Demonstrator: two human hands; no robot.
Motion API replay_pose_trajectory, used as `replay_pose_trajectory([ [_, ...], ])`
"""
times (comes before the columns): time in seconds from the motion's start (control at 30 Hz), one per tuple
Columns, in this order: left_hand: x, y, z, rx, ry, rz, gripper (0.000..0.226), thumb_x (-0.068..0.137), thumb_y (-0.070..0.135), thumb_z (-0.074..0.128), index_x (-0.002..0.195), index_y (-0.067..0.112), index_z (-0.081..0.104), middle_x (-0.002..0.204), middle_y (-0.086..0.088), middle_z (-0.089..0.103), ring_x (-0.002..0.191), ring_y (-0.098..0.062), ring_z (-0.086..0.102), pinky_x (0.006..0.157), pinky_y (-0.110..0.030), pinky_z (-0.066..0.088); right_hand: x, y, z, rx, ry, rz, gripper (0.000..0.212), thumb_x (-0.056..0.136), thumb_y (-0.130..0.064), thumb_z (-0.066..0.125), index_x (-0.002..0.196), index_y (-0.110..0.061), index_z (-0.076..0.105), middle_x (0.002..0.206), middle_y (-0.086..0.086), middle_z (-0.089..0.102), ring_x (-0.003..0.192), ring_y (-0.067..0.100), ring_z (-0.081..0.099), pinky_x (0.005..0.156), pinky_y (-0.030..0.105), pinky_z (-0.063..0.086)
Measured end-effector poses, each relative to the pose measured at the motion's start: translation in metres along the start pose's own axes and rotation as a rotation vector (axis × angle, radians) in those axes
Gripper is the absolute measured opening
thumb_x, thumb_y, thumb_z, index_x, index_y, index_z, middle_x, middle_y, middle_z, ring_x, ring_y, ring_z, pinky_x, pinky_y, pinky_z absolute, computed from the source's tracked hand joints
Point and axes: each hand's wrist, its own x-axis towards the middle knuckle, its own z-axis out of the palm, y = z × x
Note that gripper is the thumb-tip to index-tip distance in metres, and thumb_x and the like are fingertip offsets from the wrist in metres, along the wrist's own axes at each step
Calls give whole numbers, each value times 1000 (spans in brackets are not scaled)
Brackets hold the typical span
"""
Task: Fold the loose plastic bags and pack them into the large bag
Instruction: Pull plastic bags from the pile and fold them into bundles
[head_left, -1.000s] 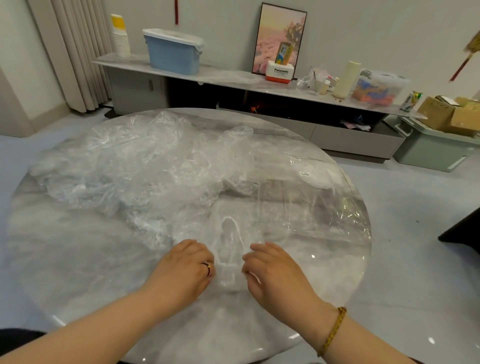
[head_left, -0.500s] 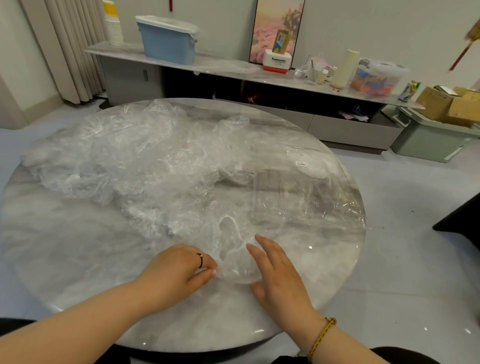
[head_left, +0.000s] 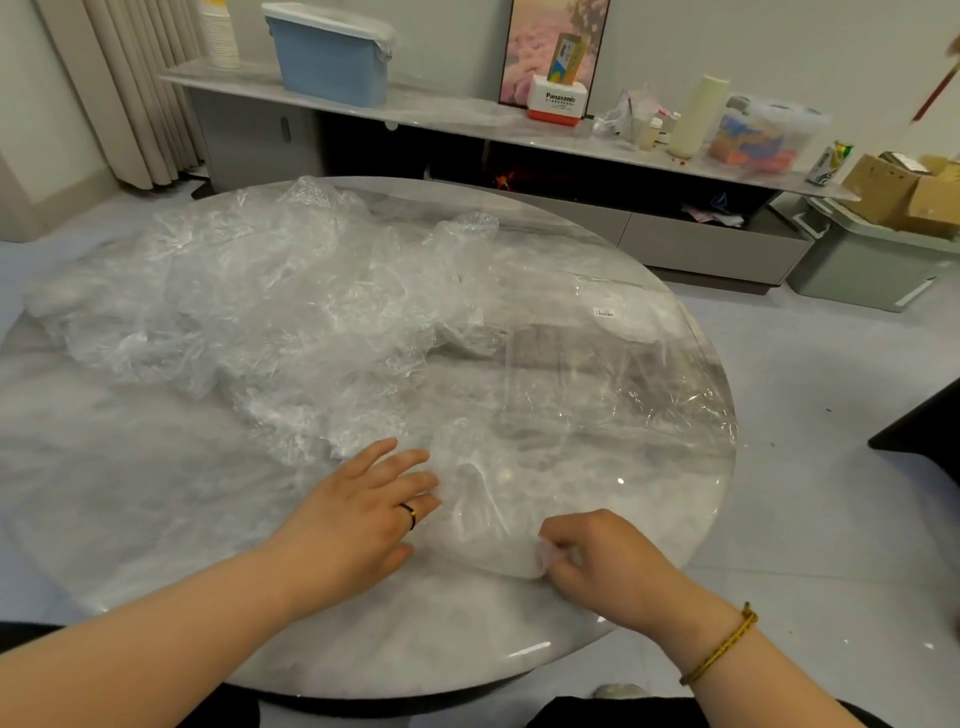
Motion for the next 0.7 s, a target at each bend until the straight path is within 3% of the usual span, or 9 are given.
replay_pose_trajectory([
  [0.07, 4, -1, -3, -63, 48, -8, 37, 37, 36, 89, 68, 21, 75, 72, 7, 69, 88, -13, 44, 88, -27, 31, -1, 0, -5, 78, 1, 84, 28, 86, -7, 46, 60, -17, 46, 70, 10, 59, 70, 25, 52, 66, 27, 42],
  [0.13, 3, -1, -1, -124, 92, -45, 13, 49, 35, 77, 52, 25, 70, 55, 12, 60, 71, -11, 48, 72, -21, 31, -2, 1, -9, 135, -4, 159, 23, 84, -7, 45, 66, -18, 54, 73, 5, 62, 72, 20, 55, 70, 27, 44],
  [0.2, 4, -1, -3, -186, 21, -142, 23, 61, 41, 59, 44, 26, 64, 45, 15, 52, 51, -7, 52, 66, -17, 31, -2, 3, -10, 135, 4, 211, 27, 87, -9, 44, 66, -26, 49, 65, -7, 56, 70, 15, 52, 68, 24, 42],
  [0.27, 6, 2, -8, -261, -88, -285, 40, 77, 48, 44, 47, 27, 60, 38, 17, 44, 42, 3, 42, 70, -10, 35, -1, 4, -10, 117, 21, 249, 34, 92, -13, 41, 64, -32, 37, 61, -12, 49, 65, 14, 49, 62, 21, 39],
  [0.37, 3, 1, -14, -480, -207, -481, 52, 86, 58, 40, 46, 24, 46, 37, 14, 47, 50, 1, 49, 57, -6, 31, 2, 4, -9, 108, 63, 294, 34, 97, -19, 37, 66, -33, 34, 56, -9, 50, 52, 12, 48, 62, 26, 44],
  [0.47, 4, 1, -17, -596, -119, -572, 51, 72, 71, 40, 43, 29, 44, 55, 6, 57, 57, -10, 51, 62, -11, 35, 3, 2, -10, 87, 88, 326, 22, 99, -24, 32, 79, -27, 41, 58, -7, 50, 42, 13, 46, 60, 27, 47],
  [0.57, 3, 3, -18, -567, 25, -433, 52, 49, 89, 28, 54, 43, 51, 86, 28, 49, 80, 5, 45, 82, -7, 25, 6, 1, -10, -3, 133, 320, 16, 100, -29, 32, 90, -24, 43, 60, -7, 44, 46, 11, 40, 60, 28, 41],
  [0.63, 2, 4, -13, -627, 4, -313, 74, 48, 97, 22, 75, 41, 63, 108, 32, 41, 101, 10, 35, 94, -8, 19, 8, -2, -8, -24, 171, 328, 20, 99, -31, 33, 97, -22, 52, 63, -7, 45, 58, 17, 44, 61, 28, 35],
  [0.7, 0, 6, -8, -629, -54, -197, 68, 56, 92, 29, 90, 42, 59, 116, 28, 41, 112, 10, 33, 103, -5, 9, 9, -3, -6, -42, 214, 329, 24, 99, -32, 35, 98, -19, 55, 60, -9, 43, 66, 17, 45, 60, 26, 33],
])
